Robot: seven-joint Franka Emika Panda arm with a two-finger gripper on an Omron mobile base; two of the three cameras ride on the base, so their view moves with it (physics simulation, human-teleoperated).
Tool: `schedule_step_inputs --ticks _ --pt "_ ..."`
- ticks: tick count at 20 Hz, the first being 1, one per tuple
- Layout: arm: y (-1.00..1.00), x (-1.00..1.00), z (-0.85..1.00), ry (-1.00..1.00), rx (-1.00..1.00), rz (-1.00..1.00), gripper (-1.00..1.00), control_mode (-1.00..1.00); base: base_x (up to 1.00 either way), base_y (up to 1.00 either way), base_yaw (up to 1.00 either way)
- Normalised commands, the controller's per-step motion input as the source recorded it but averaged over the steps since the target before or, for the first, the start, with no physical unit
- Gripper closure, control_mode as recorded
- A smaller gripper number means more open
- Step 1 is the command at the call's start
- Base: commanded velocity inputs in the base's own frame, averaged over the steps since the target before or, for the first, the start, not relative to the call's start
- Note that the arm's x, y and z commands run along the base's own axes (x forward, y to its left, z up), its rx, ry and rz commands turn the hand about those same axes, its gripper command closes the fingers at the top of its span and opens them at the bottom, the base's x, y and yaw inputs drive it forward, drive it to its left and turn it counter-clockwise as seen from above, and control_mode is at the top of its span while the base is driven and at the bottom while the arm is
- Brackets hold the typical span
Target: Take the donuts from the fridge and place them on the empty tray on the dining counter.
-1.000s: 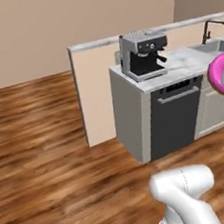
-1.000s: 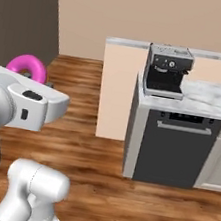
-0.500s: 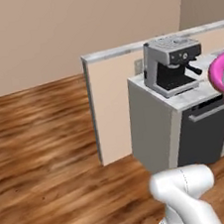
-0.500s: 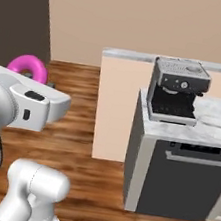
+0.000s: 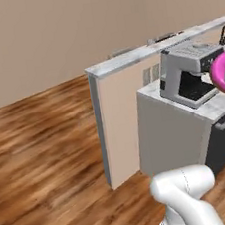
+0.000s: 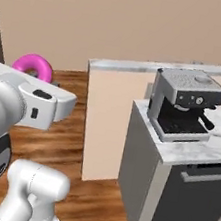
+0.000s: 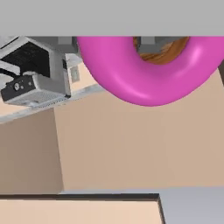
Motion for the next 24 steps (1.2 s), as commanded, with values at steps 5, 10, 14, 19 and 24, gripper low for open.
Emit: schedule_step_inputs --ticks 5,10,14,19,24 --pt "0.00 0.00 0.00 0.00 0.00 0.00 1.00 1.00 0.91 0.75 -0.82" --pt "0.00 0.00 0.00 0.00 0.00 0.00 1.00 1.00 0.84 0.90 -0.75" --pt "0.00 0.00 0.00 0.00 0.00 0.00 1.00 1.00 0.57 0.66 -0.87" --pt "0.00 0.00 0.00 0.00 0.00 0.00 1.00 1.00 0.13 0.72 -0.73" --pt "0.00 0.00 0.00 0.00 0.00 0.00 1.00 1.00 -0.72 1.00 -0.15"
